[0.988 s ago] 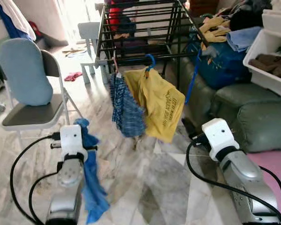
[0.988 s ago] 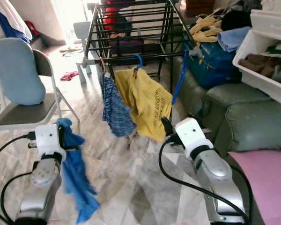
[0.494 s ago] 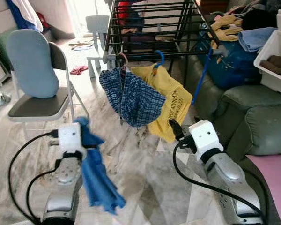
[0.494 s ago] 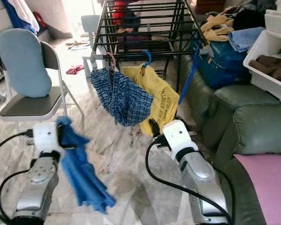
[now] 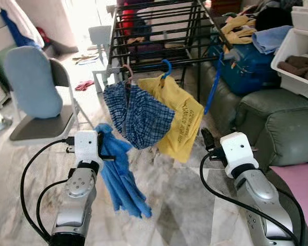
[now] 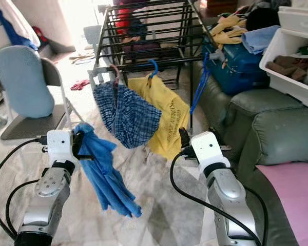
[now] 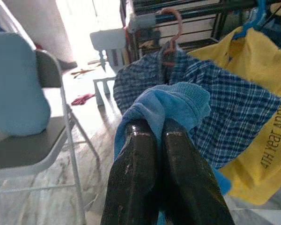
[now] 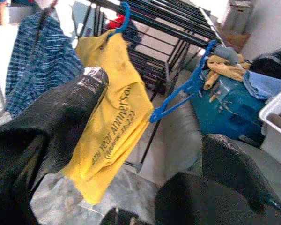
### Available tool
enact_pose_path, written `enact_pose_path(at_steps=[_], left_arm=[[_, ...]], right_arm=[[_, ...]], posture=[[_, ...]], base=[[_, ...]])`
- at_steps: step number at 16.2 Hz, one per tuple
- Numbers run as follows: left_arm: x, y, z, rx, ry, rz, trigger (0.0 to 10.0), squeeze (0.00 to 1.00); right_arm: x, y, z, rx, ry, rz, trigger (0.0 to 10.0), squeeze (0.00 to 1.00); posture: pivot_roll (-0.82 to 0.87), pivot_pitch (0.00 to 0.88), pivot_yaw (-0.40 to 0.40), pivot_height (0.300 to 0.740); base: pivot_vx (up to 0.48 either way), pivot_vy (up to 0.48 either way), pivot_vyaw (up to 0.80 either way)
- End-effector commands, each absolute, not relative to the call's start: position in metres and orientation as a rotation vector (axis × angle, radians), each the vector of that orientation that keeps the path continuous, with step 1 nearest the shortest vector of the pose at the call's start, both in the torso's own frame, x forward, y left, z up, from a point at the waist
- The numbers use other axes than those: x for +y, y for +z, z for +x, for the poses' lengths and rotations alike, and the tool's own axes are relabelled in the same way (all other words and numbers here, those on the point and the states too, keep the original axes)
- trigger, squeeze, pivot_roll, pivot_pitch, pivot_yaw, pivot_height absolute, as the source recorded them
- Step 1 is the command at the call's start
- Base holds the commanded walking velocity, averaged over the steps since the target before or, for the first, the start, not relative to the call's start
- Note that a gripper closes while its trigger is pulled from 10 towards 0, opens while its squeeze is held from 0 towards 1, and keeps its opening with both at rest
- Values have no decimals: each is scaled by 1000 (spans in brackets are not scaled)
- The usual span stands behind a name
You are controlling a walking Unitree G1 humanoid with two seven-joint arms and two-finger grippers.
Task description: Hang hanger
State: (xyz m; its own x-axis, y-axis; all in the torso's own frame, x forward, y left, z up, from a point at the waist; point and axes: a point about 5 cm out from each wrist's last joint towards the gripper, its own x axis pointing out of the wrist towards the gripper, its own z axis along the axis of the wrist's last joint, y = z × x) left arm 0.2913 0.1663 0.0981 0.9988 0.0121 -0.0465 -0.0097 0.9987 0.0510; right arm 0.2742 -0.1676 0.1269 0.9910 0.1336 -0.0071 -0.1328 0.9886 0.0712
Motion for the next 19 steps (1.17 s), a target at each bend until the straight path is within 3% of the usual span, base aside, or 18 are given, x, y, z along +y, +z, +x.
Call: enact_pose_path(at_steps=[1,5,11,15,19], left_arm=[[169,105,296,16,12,46,10000,0],[165,104,300,16,-9,39,10000,0],[153,103,305,27,-47,19,10000,0],[153,102,310,50,-40,-6,10000,0],[151,95,305,75,-47,-7,10000,0]], right_arm=[[-165,130,277,-2,141,68,10000,0],[-167,135,283,-15,150,72,10000,0],[-169,138,282,-32,125,76,10000,0],[-173,128,274,13,110,66,10000,0],[-169,130,277,11,136,63,10000,0]], posture=[[-154,0,132,740],[-170,0,110,740],[-205,0,142,740],[-204,0,137,740],[-202,0,134,740]], base=[[412,0,0],[413,0,0],[426,0,0],[331,339,0],[0,460,0]])
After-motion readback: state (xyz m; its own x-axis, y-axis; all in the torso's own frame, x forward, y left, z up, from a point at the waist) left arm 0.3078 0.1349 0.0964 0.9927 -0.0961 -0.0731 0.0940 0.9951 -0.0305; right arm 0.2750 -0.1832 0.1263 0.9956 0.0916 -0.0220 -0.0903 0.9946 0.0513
